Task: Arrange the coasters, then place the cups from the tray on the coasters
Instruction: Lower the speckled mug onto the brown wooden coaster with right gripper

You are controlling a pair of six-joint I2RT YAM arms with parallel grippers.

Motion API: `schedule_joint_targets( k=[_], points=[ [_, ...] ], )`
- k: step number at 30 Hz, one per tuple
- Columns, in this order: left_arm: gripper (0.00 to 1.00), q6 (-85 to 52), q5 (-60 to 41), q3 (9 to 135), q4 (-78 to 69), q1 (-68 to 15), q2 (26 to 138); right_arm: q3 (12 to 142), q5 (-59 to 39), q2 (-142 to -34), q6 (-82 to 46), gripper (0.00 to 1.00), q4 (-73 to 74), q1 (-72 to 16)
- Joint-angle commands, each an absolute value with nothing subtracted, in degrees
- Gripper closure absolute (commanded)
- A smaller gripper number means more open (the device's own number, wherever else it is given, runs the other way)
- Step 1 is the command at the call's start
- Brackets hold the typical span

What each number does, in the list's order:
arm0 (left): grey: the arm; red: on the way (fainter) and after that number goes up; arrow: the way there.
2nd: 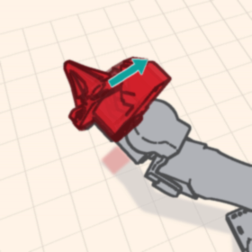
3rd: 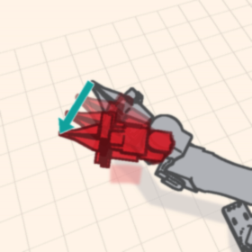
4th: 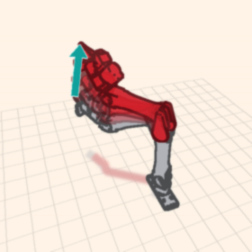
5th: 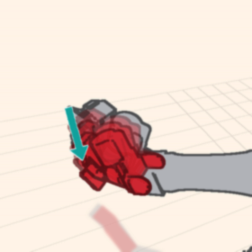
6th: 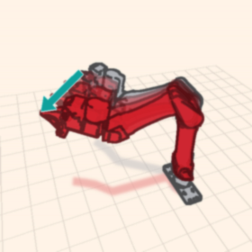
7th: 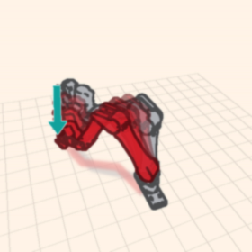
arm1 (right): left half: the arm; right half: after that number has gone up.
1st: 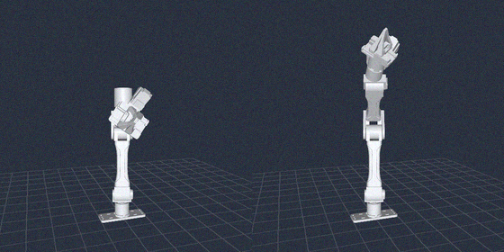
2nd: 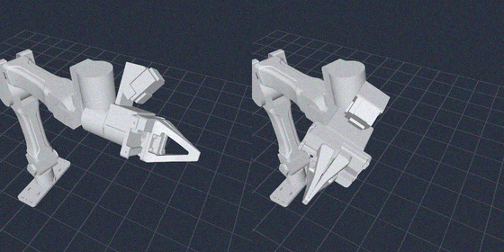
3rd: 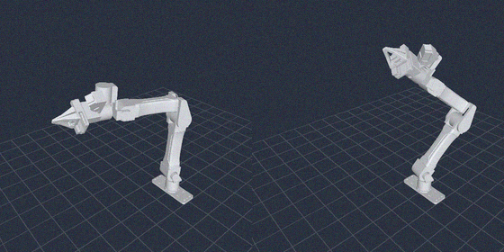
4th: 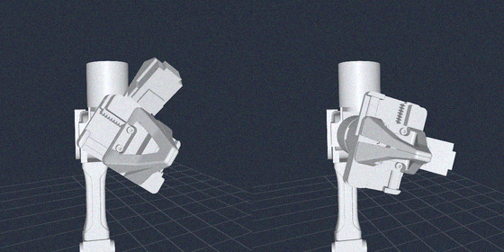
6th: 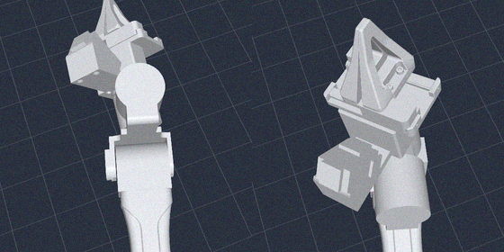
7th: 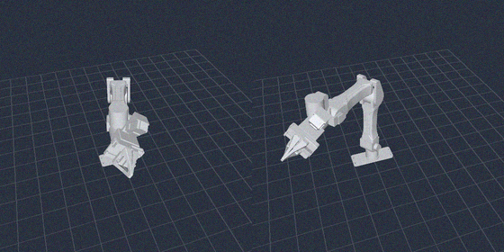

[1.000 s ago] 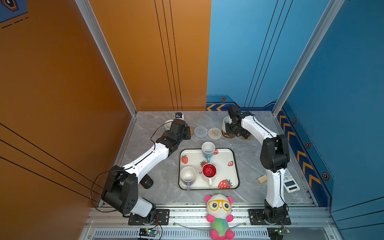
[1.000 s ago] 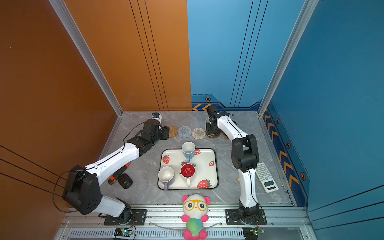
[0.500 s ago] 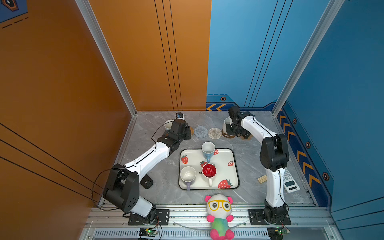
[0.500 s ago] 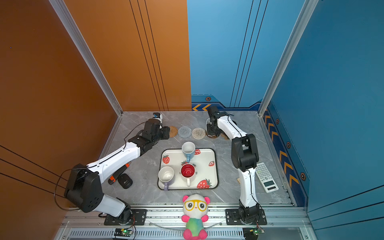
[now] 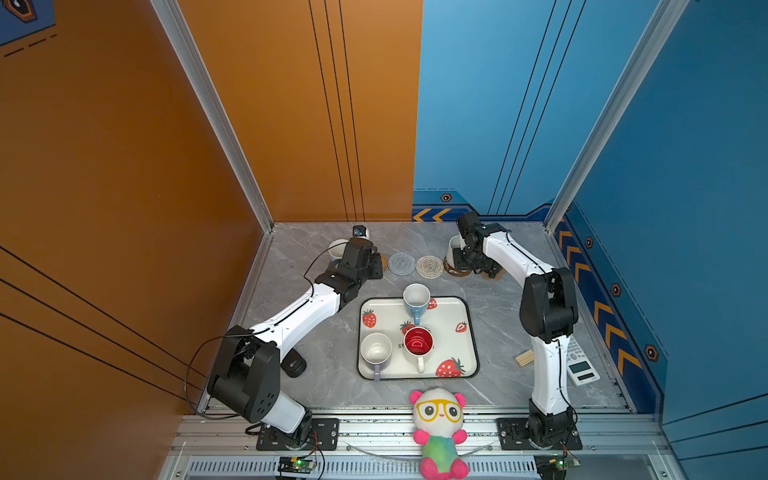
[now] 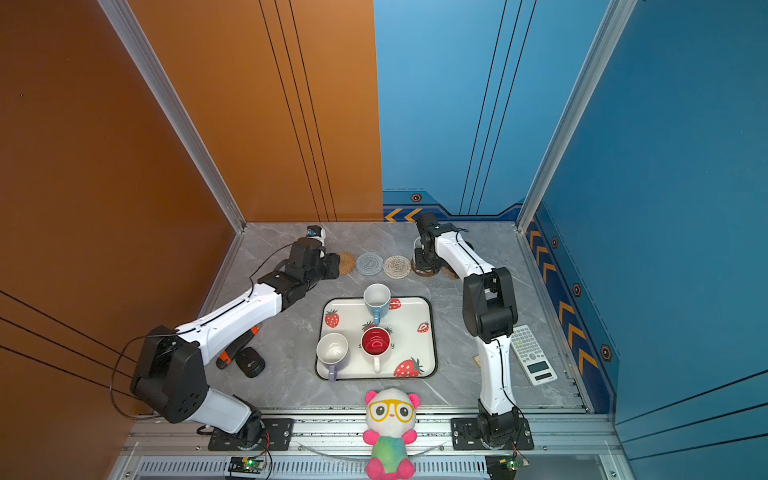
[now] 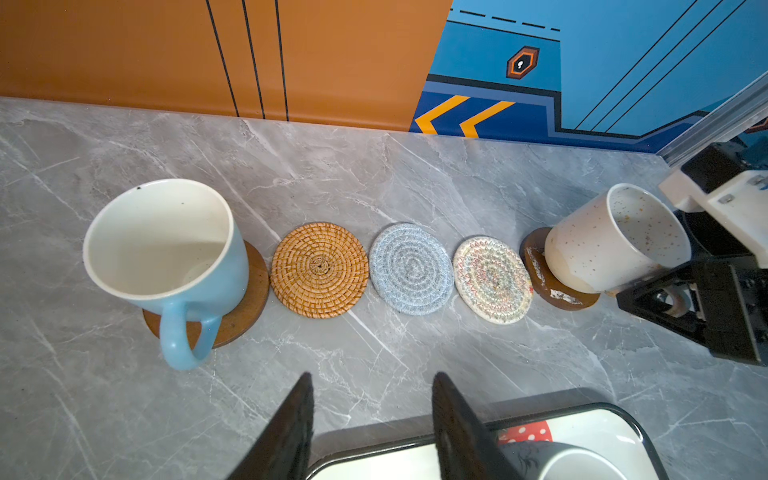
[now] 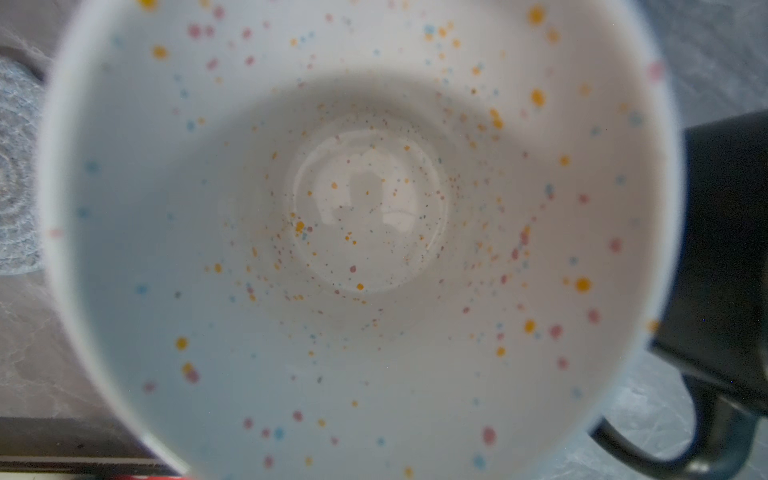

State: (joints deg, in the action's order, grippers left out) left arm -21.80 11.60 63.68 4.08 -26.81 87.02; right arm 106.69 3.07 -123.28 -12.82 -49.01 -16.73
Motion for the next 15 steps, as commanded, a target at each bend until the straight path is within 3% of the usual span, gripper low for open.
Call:
schedule_joint_targets(
  k=[1,15],
  points=[
    [0.53,-20.4,12.6,65.6,4.8,-27.2,87.2,109.2,4.9,-123.0,-12.0,1.00,-48.1,-16.3],
    [0.53,-20.4,12.7,65.5,4.9,-27.2,87.1,109.2,4.5,-123.7,-12.4,1.00,-48.1,-16.0]
  ],
)
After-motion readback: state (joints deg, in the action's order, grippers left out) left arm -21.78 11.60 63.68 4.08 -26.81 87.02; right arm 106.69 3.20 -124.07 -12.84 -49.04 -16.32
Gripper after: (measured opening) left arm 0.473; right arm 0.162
